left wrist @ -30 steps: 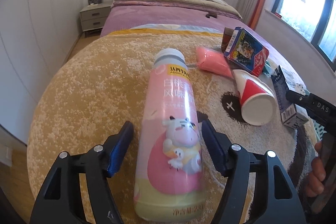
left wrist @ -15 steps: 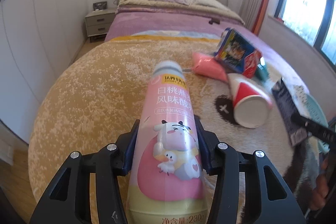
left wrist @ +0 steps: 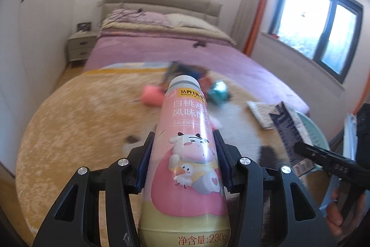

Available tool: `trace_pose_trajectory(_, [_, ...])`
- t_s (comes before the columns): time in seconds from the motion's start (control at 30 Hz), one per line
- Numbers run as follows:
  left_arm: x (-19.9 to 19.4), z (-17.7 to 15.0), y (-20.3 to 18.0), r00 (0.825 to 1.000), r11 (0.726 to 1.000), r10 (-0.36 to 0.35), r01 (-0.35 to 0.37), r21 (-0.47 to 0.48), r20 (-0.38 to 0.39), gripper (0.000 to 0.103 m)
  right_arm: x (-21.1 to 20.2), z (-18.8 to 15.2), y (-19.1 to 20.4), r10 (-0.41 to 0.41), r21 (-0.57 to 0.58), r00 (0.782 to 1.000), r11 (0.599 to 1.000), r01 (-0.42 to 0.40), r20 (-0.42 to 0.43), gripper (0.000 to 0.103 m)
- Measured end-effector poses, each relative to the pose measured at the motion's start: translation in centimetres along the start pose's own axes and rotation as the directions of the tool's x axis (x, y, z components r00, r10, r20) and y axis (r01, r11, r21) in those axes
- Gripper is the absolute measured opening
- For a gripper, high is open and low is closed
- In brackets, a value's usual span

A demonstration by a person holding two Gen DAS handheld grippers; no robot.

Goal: Collect trash
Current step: 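Carry the pink bottle and milk carton over the blue basket and open both tools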

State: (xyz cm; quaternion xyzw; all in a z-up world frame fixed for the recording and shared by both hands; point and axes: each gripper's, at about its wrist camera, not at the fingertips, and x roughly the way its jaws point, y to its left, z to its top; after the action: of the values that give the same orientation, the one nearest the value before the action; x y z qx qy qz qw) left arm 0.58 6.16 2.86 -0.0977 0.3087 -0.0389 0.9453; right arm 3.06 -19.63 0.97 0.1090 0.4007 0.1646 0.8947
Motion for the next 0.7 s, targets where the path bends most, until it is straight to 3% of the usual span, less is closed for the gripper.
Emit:
trace_pose_trajectory(0.37, [3.9,0.6,-11.9,0.985,0.974,-0.168,0.171,0.15,-0.031,0.047,-4.1,1.1,-9.5,-0.119,0.152,0.989,0.983,0.105,0.087,0.051])
trace_pose_trajectory(0.7, [10.6,0.6,-23.1,0.941,0.915,-0.3,0.33,0.231,-0.155,0.047,-4.3,2.0,-18.7,-0.284,0.279,0.955,0.927,0.252,0.081,0.051])
